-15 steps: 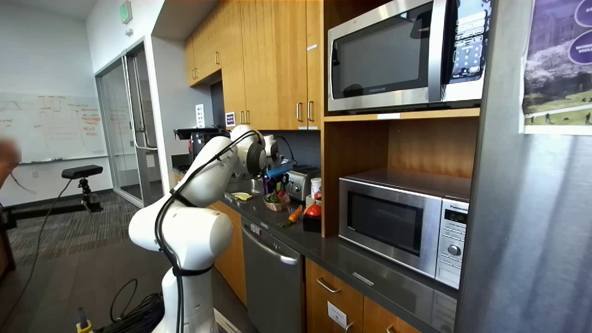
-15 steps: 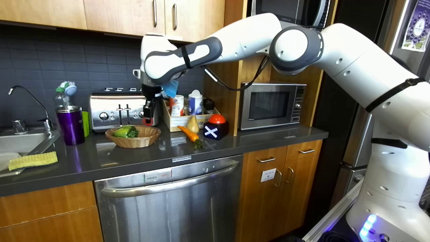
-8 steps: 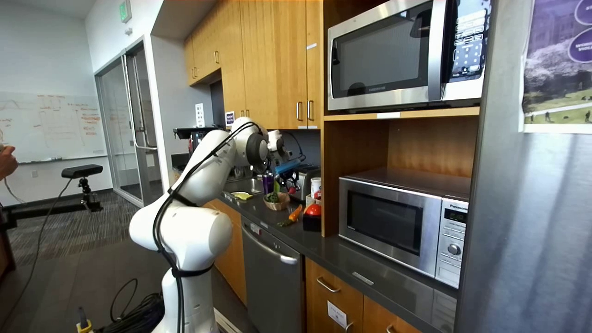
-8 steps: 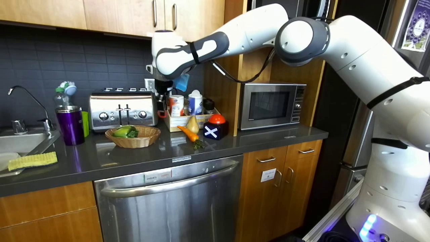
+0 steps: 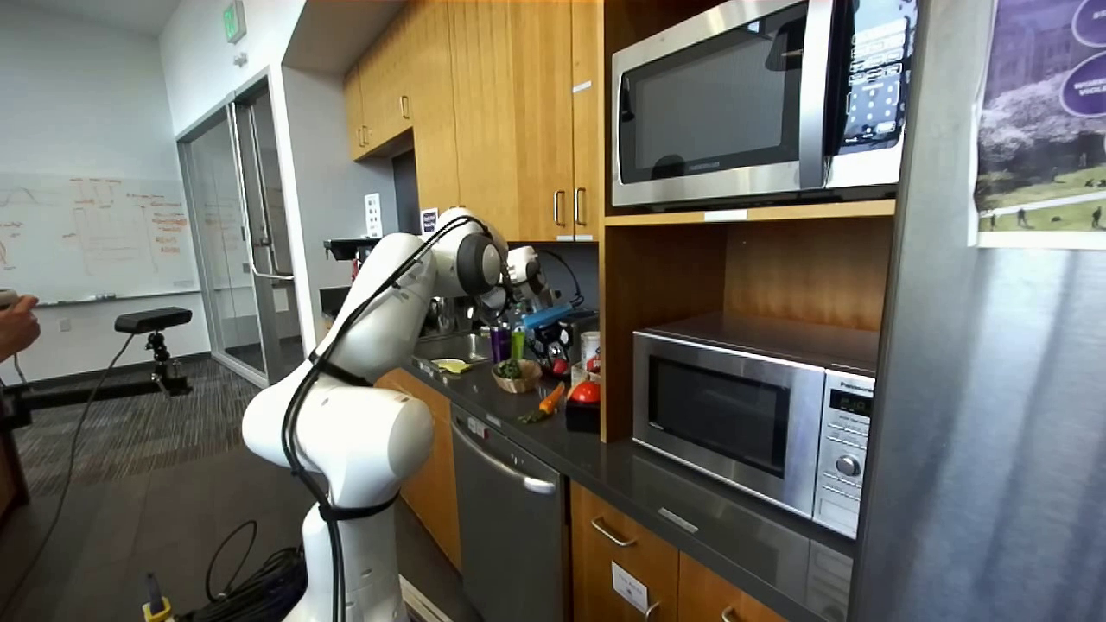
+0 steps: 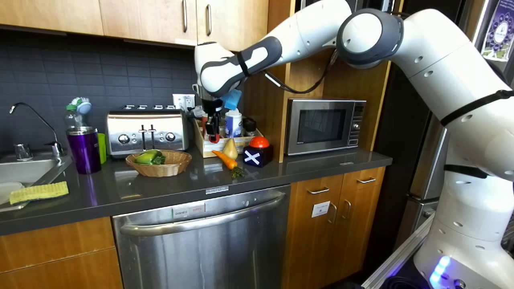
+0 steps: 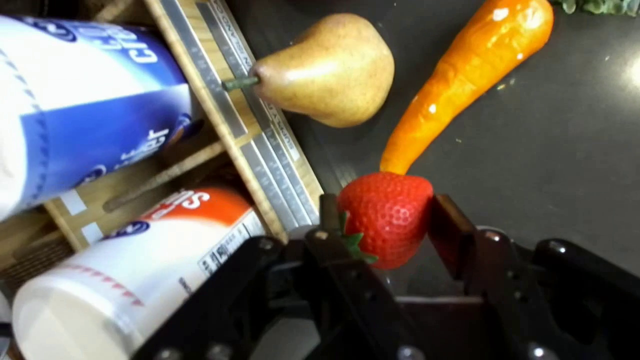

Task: Put the red toy on the counter

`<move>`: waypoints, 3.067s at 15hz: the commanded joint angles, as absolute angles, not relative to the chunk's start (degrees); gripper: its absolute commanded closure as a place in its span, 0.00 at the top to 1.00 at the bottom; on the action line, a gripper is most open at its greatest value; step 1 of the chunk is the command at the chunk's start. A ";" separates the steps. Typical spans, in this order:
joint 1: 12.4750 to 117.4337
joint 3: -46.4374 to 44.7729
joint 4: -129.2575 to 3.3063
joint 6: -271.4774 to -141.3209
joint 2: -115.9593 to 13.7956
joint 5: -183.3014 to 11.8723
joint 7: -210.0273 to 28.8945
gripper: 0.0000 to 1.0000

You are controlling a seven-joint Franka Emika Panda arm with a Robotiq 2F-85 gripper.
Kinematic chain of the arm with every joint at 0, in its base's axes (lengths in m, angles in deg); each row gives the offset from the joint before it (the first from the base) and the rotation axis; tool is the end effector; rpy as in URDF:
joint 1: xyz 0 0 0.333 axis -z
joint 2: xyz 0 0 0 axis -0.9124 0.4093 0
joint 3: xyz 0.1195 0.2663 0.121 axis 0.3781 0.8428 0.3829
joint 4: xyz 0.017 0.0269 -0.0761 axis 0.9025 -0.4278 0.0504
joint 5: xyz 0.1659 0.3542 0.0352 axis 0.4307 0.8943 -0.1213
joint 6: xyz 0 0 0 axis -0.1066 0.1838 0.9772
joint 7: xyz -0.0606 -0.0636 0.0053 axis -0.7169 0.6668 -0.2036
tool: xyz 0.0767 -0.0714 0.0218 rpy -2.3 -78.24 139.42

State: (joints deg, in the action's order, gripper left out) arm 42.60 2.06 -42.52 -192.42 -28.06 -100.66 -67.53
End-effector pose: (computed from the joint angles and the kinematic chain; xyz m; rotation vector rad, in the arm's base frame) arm 0.7049 0.2754 0.3716 2.5907 1.1763 0.2407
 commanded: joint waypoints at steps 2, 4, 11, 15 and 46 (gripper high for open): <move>44.98 3.57 -48.31 -191.80 -31.28 -103.07 -70.19 0.24; 45.71 3.93 -49.02 -191.80 -31.21 -103.39 -70.80 0.24; 46.96 5.58 -50.80 -189.54 -32.99 -103.10 -72.69 0.24; 46.85 7.04 -51.42 -186.52 -35.71 -102.29 -74.81 0.24; 49.40 15.73 -67.46 -194.20 -43.16 -92.93 -72.49 0.24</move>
State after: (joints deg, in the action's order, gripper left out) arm 49.31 15.21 -63.50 -191.77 -40.53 -92.19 -73.72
